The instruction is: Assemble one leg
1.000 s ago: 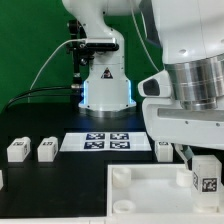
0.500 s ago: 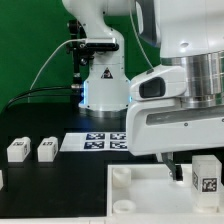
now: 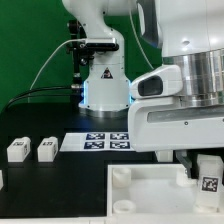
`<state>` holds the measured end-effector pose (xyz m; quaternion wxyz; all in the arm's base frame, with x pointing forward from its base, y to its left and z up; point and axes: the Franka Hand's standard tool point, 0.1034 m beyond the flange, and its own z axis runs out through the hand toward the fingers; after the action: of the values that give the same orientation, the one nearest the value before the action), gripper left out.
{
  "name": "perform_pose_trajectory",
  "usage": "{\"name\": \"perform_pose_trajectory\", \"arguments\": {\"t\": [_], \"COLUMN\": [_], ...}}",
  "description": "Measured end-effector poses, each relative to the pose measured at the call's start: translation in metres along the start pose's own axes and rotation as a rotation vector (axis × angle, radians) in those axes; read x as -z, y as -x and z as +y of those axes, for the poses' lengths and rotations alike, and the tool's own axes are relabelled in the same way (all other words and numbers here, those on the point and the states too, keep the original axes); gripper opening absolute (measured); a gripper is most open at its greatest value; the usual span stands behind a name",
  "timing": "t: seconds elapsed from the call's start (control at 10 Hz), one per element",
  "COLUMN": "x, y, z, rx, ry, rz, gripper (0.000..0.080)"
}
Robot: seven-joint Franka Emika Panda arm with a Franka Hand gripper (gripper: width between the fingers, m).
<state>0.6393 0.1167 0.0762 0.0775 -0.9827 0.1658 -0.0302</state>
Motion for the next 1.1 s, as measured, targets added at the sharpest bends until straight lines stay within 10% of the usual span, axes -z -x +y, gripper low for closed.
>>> {"name": "perform_pose_trajectory", "arguments": {"t": [0.3,0.7,1.1], "x": [-0.001,-0.002,-0.003], "y": [0.0,0.007,0.009], "z": [0.007,0.018,0.017], "rx": [-0.503,-1.199,-1.213], "ry": [-0.033,-0.17,-0.175], "rz": [0.014,0.019,0.01], "gripper": [0.0307,0.0307,0.0307]}}
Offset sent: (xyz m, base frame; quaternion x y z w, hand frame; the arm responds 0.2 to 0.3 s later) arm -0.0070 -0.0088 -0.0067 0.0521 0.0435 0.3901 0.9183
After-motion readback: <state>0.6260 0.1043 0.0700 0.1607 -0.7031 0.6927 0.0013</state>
